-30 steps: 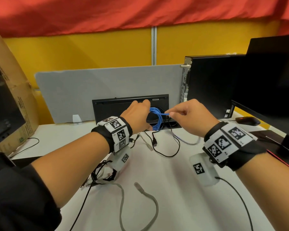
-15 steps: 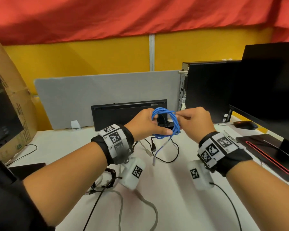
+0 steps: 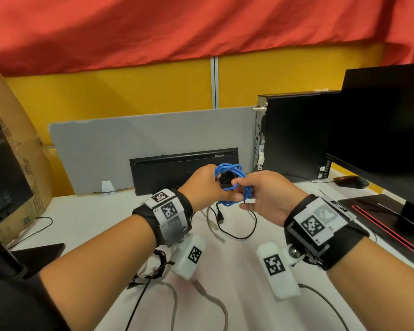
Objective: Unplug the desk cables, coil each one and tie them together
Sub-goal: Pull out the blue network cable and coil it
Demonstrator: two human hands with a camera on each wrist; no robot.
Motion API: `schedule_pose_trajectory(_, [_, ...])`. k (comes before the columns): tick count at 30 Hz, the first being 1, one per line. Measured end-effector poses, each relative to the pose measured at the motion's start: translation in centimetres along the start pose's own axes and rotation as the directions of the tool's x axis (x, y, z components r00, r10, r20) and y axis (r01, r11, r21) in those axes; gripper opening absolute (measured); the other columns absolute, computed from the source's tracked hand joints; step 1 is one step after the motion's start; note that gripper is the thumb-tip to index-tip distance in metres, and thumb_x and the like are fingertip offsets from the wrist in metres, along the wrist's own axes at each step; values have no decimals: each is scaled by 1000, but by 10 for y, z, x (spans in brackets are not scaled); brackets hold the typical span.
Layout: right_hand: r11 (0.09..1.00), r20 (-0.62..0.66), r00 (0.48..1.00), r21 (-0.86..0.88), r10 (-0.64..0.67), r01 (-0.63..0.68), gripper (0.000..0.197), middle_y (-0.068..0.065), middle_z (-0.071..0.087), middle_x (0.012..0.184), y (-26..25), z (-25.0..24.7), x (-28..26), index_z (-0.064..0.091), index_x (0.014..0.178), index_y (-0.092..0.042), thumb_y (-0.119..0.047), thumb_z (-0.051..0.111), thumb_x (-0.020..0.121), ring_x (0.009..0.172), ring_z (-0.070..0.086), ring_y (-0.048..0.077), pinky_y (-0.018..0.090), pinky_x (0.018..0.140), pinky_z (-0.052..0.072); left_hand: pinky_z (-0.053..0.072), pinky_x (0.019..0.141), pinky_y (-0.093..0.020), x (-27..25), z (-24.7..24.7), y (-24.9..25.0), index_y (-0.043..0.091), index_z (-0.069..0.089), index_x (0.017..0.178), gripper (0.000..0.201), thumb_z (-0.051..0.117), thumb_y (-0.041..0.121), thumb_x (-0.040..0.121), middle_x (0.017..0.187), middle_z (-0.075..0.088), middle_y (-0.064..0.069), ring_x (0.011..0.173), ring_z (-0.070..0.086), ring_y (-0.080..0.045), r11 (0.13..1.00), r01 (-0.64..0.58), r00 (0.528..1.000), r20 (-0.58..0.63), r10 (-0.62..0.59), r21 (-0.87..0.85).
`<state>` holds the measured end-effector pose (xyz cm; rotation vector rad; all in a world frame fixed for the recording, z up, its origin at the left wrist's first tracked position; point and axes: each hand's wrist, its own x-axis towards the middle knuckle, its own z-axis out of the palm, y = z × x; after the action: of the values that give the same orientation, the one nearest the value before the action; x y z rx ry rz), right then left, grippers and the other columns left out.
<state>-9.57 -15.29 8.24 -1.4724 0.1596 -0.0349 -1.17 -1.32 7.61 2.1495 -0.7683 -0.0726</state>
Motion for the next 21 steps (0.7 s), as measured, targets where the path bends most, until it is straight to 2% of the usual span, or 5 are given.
schedule_pose_trajectory(6, [981, 8, 999, -193, -36, 37, 4, 11, 53, 67, 2, 4, 2, 63, 87, 2, -2, 63, 86, 75, 57, 27, 37, 77, 52, 40, 55, -24, 0, 1, 2, 14, 49, 90, 45, 85, 30, 69, 69, 49, 0, 58, 42, -12, 987, -46, 999, -1, 47, 156])
schedule_pose_trajectory(9, [931, -71, 990, -356, -119, 86, 14, 16, 59, 78, 2, 7, 4, 54, 78, -5, 0, 62, 88, 80, 71, 29, 40, 72, 61, 34, 53, -20, 3, 1, -1, 16, 47, 89, 42, 83, 28, 72, 68, 45, 3, 55, 37, -8, 976, -22, 998, -56, 35, 215])
schedule_pose_trajectory(12, [874, -112, 980, -476, -166, 94, 17, 13, 64, 91, 3, 7, 5, 57, 93, -14, 3, 55, 89, 82, 70, 25, 38, 63, 61, 32, 52, -18, 4, 3, -5, 15, 46, 91, 51, 86, 36, 67, 71, 45, 5, 57, 38, -7, 956, -15, 996, -82, 41, 292])
schedule_pose_trajectory(17, [556, -147, 969, -831, -200, -12, 8, 13, 72, 82, -3, -5, 7, 71, 86, -3, -2, 65, 82, 77, 72, 25, 39, 72, 61, 30, 52, -17, 6, -2, -17, 20, 42, 88, 52, 85, 40, 67, 75, 44, 7, 61, 40, -5, 937, 56, 991, -132, -11, 344])
schedule_pose_trajectory(21, [902, -179, 967, -421, -180, 90, 10, 14, 71, 71, 2, -13, 8, 72, 81, -1, -3, 64, 87, 72, 68, 22, 36, 78, 59, 32, 54, -18, 9, -12, -28, 21, 44, 91, 52, 83, 46, 67, 80, 45, 4, 65, 41, -7, 930, 173, 978, -168, -124, 324])
